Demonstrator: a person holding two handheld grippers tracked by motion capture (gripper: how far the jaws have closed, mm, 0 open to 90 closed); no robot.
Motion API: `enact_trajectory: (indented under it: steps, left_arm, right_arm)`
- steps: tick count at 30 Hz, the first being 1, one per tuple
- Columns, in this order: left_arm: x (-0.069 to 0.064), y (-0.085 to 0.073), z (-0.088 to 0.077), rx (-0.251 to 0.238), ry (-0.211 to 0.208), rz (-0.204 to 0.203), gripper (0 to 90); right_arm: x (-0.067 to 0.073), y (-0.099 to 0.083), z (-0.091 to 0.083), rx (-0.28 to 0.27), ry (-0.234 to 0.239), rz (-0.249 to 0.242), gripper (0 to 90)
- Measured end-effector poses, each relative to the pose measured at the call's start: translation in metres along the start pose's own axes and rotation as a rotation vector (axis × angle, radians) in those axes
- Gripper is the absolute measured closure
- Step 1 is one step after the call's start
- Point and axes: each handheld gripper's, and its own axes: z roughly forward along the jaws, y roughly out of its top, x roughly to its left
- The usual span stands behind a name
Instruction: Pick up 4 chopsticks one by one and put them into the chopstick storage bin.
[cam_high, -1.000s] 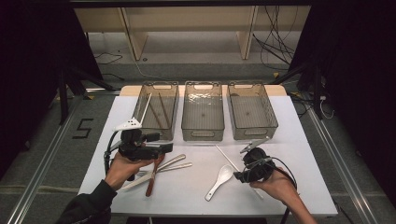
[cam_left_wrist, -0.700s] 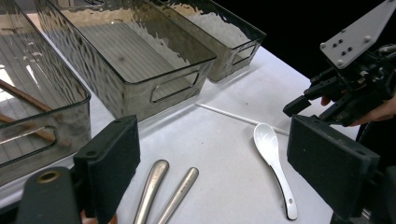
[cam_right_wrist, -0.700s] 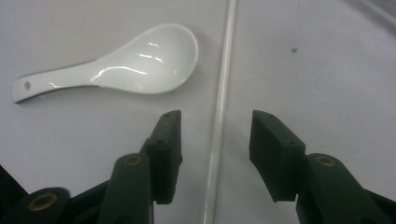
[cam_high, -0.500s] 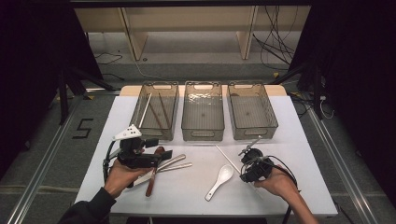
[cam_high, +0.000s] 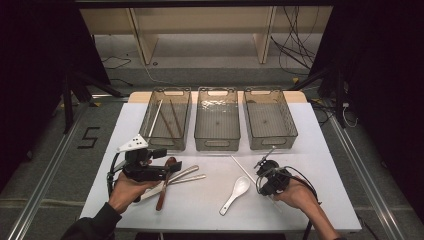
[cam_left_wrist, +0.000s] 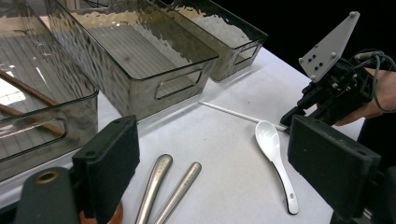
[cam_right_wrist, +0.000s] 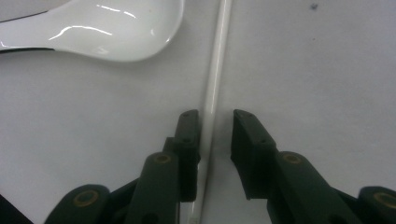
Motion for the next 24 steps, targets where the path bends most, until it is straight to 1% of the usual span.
enact_trajectory:
  steps: [1,5,8,9,12,13,16,20,24]
  left_arm:
    - [0.0001,-0.0001,-0.0003,0.000,0.000,-0.002,16.2]
    - [-0.0002,-0.0006,-0.0006,-0.001,0.001,0.000,16.1]
    - [-0.0002,-0.0009,-0.0006,0.000,0.001,0.001,16.1]
    - [-0.0001,-0.0010,-0.0009,0.002,0.001,0.004,16.1]
    - [-0.0007,-0.0010,-0.0010,-0.002,0.001,-0.001,16.1]
    - [-0.0004,-0.0011,-0.0013,0.000,0.000,0.004,16.1]
    - [-0.0008,-0.0017,-0.0006,0.002,-0.001,0.002,16.2]
    - [-0.0016,-0.0032,0.0010,0.008,-0.003,0.004,16.2]
    - [-0.0010,-0.0036,0.0011,0.009,0.000,0.003,16.2]
  right_arm:
    - [-0.0008,0.0002,-0.0004,0.000,0.003,-0.001,74.5]
    - [-0.0010,0.0011,0.0000,0.011,-0.014,-0.003,78.8]
    - [-0.0029,0.0017,0.0003,0.018,-0.015,-0.012,82.0]
    - [-0.0031,0.0021,0.0005,0.022,-0.013,-0.003,82.6]
    - [-0.0046,0.0031,0.0006,0.029,-0.005,0.003,83.2]
    - [-0.0045,0.0034,0.0005,0.030,-0.005,0.000,83.4]
    - [-0.0025,0.0033,0.0005,0.029,-0.023,-0.018,85.0]
    - [-0.0021,0.0026,0.0000,0.028,-0.028,-0.038,85.2]
    - [-0.0045,0.0003,-0.0020,0.018,-0.025,-0.038,85.3]
